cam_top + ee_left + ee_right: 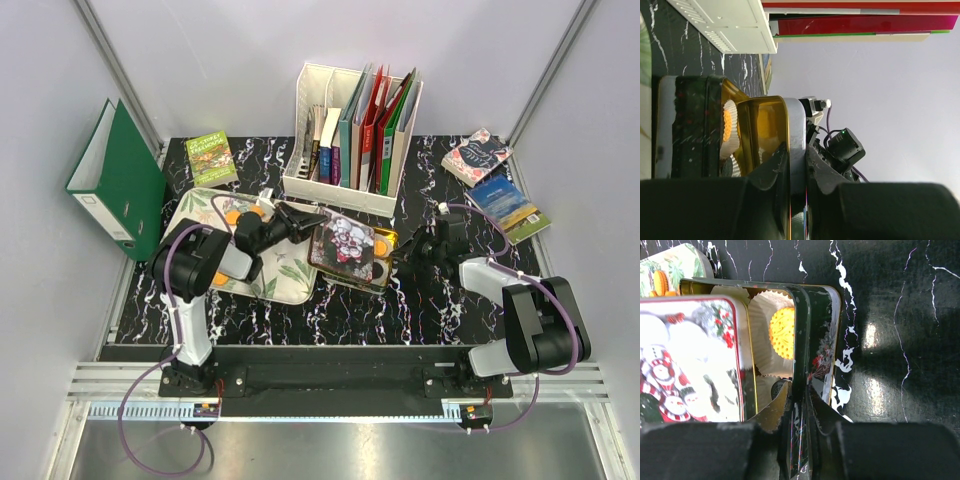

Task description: Pack the cookies

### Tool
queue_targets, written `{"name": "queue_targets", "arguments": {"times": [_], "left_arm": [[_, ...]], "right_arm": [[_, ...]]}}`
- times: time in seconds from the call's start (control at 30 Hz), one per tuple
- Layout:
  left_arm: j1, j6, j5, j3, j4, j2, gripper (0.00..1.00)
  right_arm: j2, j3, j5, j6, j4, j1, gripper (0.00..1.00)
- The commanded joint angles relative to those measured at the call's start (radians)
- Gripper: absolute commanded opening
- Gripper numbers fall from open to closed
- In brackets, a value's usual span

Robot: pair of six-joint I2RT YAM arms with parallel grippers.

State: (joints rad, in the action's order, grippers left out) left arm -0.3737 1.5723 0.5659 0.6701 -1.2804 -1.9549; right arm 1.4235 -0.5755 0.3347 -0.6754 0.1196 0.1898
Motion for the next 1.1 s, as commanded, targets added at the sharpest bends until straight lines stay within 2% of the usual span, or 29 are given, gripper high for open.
{"name": "queue_targets", "arguments": {"times": [0.0,0.23,0.47,0.77,0.8,1.07], "left_arm": [[0.018,0.011,0.052,0.075,-0.387,-0.024,0.08],[0.033,0.038,0.095,0.161,-0.387,-0.082,0.08],[0.035,0.054,0.120,0.181,-0.385,-0.134,0.09],[0.039,0.097,0.180,0.195,-0.385,-0.219,0.24],[0.039,0.097,0.186,0.195,-0.385,-0.222,0.28],[0.045,0.092,0.198,0.177,-0.381,-0.231,0.40]], "right_arm": [[0.022,-0.018,-0.022,0.036,-0.021,0.002,0.00],[0.048,-0.024,-0.014,0.042,-0.026,0.002,0.00],[0.061,-0.030,-0.016,0.043,-0.028,0.002,0.00],[0.069,-0.032,-0.016,0.043,-0.028,0.002,0.00],[0.069,-0.032,-0.016,0.043,-0.028,0.002,0.00],[0.068,-0.032,-0.017,0.042,-0.028,0.002,0.00]]}}
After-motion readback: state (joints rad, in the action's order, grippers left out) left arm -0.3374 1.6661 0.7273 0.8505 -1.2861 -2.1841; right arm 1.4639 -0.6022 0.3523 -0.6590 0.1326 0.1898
